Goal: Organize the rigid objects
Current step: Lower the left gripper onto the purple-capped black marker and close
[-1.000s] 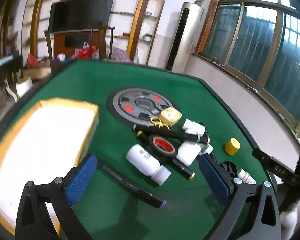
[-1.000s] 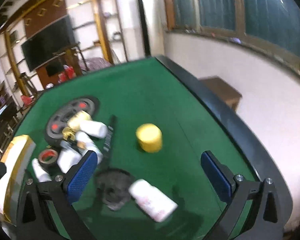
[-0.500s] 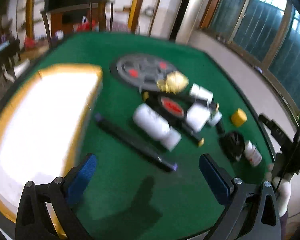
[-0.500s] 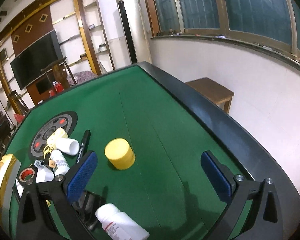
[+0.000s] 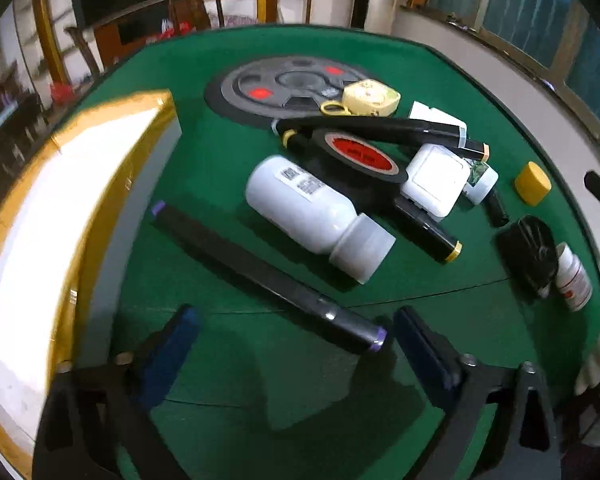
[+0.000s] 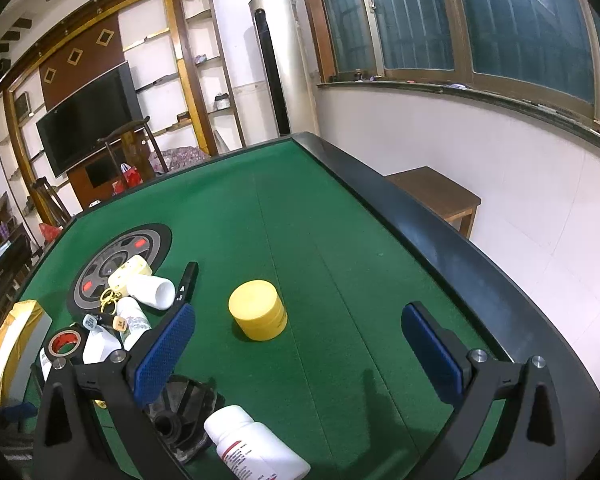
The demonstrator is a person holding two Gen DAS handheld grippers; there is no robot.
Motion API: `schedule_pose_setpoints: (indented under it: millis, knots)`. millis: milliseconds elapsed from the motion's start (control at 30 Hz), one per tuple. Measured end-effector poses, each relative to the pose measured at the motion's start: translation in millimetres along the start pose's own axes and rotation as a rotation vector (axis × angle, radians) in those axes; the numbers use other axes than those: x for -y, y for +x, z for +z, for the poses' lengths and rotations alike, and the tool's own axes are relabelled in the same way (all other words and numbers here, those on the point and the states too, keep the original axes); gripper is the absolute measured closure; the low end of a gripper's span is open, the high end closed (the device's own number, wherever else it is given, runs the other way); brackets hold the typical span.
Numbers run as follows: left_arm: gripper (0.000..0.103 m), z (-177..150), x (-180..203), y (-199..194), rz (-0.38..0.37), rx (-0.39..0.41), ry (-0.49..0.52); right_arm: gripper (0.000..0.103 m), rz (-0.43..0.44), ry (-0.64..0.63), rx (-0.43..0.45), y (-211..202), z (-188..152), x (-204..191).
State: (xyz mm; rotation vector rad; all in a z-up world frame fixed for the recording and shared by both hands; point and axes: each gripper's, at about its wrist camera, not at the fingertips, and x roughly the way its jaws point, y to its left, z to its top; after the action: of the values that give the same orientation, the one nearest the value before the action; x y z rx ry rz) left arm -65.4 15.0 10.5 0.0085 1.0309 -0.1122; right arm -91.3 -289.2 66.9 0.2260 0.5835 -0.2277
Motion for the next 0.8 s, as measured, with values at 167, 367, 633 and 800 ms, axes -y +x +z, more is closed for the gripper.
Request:
schedule_pose_setpoints:
  millis: [167,367,633,800]
  knots:
    - [0.042,-1,-29,-11,-0.047,-0.004,-0.061,0.0,-0.001,0.004,-0.008,2,-2,-1]
    - [0.042,3,-26,-11,-0.033,-0.016,-0.064,0.0,-0.011,0.008,-0.019,1,-3,-2]
    - [0.021,28,-7,13,0.044,-0.007,0.01,0.0,-0.021,0.014,-0.024,1,-3,-1]
    - [0.042,22,-13,9,0.01,0.027,0.033,0.0,-0.026,0.019,-0.027,1,-4,-1]
